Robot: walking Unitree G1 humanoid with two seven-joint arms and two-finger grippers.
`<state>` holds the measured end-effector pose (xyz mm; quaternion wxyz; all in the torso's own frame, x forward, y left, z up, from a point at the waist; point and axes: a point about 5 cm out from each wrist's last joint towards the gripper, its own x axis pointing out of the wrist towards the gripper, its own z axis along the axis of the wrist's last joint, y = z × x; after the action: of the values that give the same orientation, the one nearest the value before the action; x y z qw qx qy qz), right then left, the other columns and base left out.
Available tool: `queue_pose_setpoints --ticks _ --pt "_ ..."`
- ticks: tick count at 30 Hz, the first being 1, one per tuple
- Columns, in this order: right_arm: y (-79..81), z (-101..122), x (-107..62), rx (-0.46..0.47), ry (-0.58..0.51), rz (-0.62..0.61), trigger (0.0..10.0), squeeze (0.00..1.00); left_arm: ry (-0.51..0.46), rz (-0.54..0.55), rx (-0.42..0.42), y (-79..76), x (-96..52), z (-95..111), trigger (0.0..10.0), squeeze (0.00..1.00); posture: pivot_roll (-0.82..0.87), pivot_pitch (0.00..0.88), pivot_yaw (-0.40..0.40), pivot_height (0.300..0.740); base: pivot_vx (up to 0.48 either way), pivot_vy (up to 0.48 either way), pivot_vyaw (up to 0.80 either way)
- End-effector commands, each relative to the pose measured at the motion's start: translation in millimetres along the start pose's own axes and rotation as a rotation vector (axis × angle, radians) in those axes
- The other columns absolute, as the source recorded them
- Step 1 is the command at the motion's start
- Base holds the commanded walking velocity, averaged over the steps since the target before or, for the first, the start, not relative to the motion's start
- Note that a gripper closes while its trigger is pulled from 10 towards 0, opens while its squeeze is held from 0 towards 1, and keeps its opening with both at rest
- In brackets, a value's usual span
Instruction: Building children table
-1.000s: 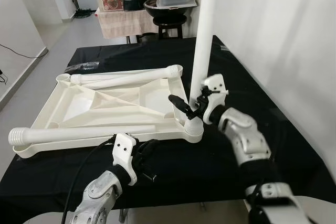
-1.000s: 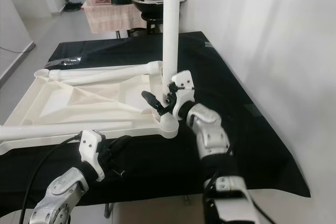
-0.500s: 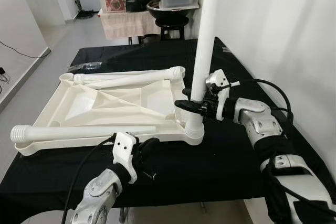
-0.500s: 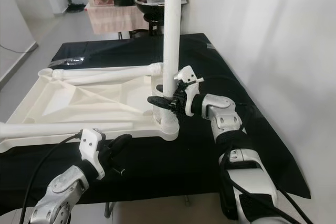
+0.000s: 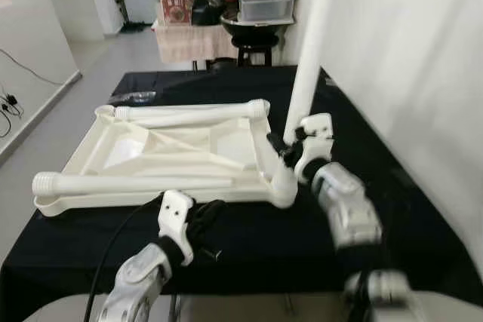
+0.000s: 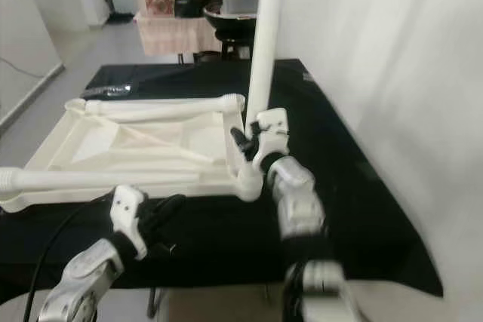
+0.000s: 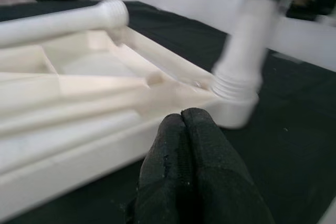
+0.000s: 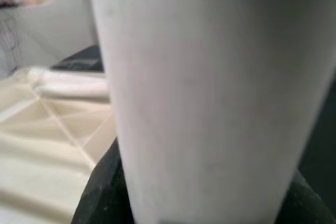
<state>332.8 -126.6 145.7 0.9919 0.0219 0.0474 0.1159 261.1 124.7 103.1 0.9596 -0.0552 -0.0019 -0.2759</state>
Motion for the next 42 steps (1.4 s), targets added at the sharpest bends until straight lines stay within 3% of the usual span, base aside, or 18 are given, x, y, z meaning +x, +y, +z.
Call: queue_pose_setpoints --ticks 1,7,8,9,10,11,14,16,18,19,21,22,25,34,35,42 --pt "2.6 -51.9 -14.2 0.079 0.239 -0.069 0.0 0.00 -0.007 -0.007 0.004 1.8 0.3 2.5 10.0 0.00 0.03 0.000 0.032 0.740 0.000 0.000 0.00" --pt "17.1 -45.2 4.1 -0.006 0.183 -0.027 0.0 0.00 0.003 -0.027 0.004 3.5 3.6 2.0 10.0 0.00 0.04 0.000 0.029 0.740 0.000 0.000 0.00" --pt "17.6 -44.3 7.4 -0.027 0.188 -0.020 10.0 0.00 -0.001 -0.020 0.004 3.8 4.0 2.1 10.0 0.00 0.04 0.000 0.029 0.740 0.000 0.000 0.00" --pt "17.1 -42.6 10.0 -0.037 0.185 -0.008 10.0 0.00 -0.004 -0.012 0.004 4.3 4.2 2.2 10.0 0.00 0.04 0.000 0.027 0.740 0.000 0.000 0.00" --pt "16.9 -38.8 11.3 -0.042 0.178 0.000 10.0 0.60 -0.007 -0.007 0.004 4.5 4.6 2.4 10.0 0.00 0.05 0.000 0.021 0.740 0.000 0.000 0.00" --pt "17.6 -34.3 13.4 -0.040 0.164 0.030 10.0 1.00 -0.009 -0.003 0.005 4.7 4.9 2.7 10.0 0.00 0.05 0.000 0.018 0.740 0.000 0.000 0.00" --pt "19.7 -28.3 12.5 -0.028 0.155 0.053 10.0 1.00 -0.010 -0.001 0.005 4.6 5.1 2.8 10.0 0.00 0.05 0.000 0.016 0.740 0.000 0.000 0.00" --pt "21.5 -0.6 17.6 0.017 0.047 0.203 10.0 0.95 -0.012 -0.002 0.004 4.2 6.2 2.6 10.0 0.00 0.05 0.000 0.013 0.740 0.000 0.000 0.00" --pt "21.2 6.9 19.7 0.009 0.014 0.260 10.0 0.95 -0.013 -0.002 0.004 4.1 6.4 2.5 10.0 0.00 0.05 0.000 0.013 0.740 0.000 0.000 0.00" --pt "17.2 17.2 23.1 -0.022 -0.027 0.361 10.0 0.00 -0.014 -0.004 0.002 3.6 7.3 2.2 10.0 0.00 0.05 0.000 0.007 0.740 0.000 0.000 0.00" --pt "9.0 29.3 26.8 -0.057 -0.054 0.498 10.0 0.00 -0.015 -0.005 0.000 3.0 8.8 1.8 10.0 0.00 0.06 0.000 0.002 0.740 0.000 0.000 0.00" --pt "9.0 29.3 26.8 -0.057 -0.054 0.498 10.0 0.00 -0.015 -0.005 0.000 3.0 8.8 1.8 10.0 0.00 0.06 0.000 0.002 0.740 0.000 0.000 0.00" --pt "-0.5 39.8 28.2 -0.169 -0.047 0.684 10.0 0.00 -0.017 -0.004 -0.004 2.4 11.3 1.2 10.0 0.00 0.06 0.000 -0.007 0.740 0.000 0.000 0.00" --pt "-6.0 49.6 32.3 -0.231 0.001 0.836 10.0 0.00 -0.020 -0.001 -0.008 2.1 14.0 0.1 10.0 0.00 0.06 0.000 -0.011 0.740 0.000 0.000 0.00" --pt "-7.5 51.8 34.9 -0.210 0.012 0.877 0.0 0.00 -0.018 -0.003 -0.011 2.0 15.6 -1.1 10.0 0.00 0.06 0.000 -0.014 0.740 0.000 0.000 0.00" --pt "-13.2 48.4 35.7 -0.187 0.017 0.872 0.0 0.00 -0.018 -0.005 -0.017 1.4 16.8 -2.4 10.0 0.00 0.05 0.000 -0.003 0.740 0.000 0.000 0.00"
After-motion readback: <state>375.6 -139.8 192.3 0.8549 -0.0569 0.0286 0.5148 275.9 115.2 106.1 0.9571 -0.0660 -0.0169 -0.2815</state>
